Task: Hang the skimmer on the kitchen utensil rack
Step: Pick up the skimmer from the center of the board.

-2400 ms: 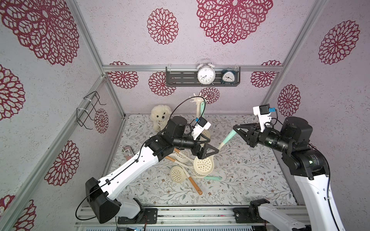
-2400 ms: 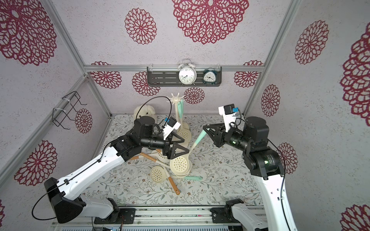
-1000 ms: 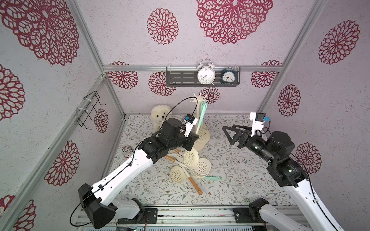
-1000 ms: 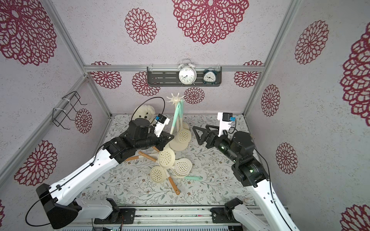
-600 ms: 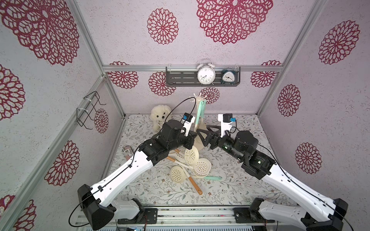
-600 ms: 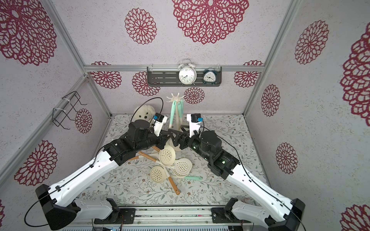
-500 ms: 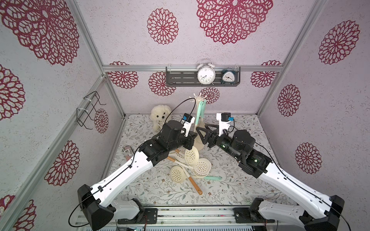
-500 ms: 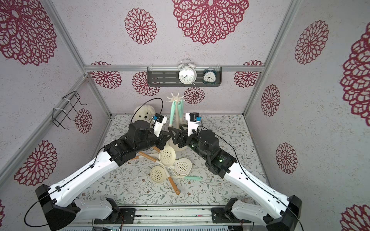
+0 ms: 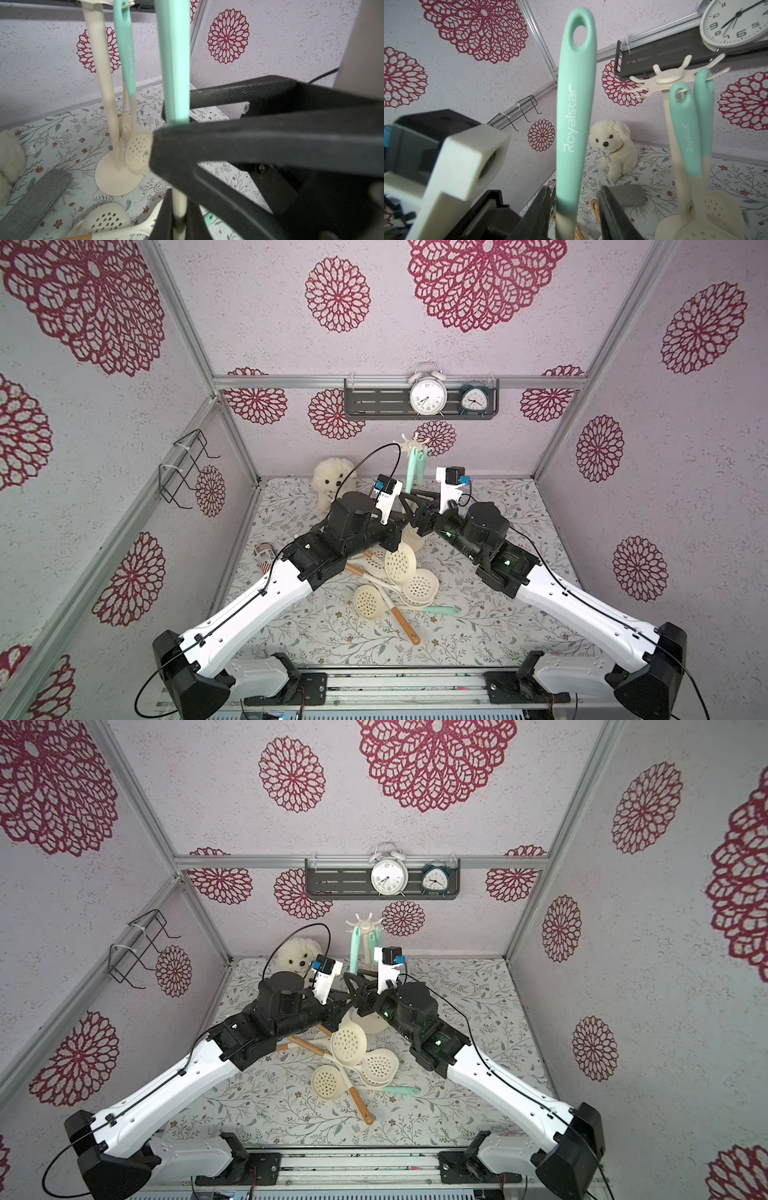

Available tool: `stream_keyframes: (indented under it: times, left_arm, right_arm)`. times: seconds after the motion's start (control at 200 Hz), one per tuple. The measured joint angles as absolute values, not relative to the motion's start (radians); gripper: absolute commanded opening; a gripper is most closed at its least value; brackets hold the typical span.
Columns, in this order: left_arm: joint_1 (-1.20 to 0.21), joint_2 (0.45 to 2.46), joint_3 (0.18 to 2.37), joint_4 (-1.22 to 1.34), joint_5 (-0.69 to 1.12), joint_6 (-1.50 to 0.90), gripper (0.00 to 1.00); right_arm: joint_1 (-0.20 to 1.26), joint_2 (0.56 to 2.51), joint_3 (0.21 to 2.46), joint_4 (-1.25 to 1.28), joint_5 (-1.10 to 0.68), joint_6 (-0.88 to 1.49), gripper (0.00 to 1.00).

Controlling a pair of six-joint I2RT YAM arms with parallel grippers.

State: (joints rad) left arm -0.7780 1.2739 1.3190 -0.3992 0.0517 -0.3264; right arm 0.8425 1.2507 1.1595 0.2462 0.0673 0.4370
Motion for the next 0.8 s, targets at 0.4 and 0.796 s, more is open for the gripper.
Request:
stream_keyframes:
  times: [0.4,0.796]
  left_arm:
    - [-0.781,1.269,1.309,-0.392,0.053,-0.334,0.00]
    - [-0.781,1.269,1.300,-0.376,0.059,-0.351,0.00]
  right_arm:
    - [0.842,1.280,1.182,0.278,0.057,0.428,0.23]
    - [0.841,1.279,1.182,0.299,0.057,0.407,0.30]
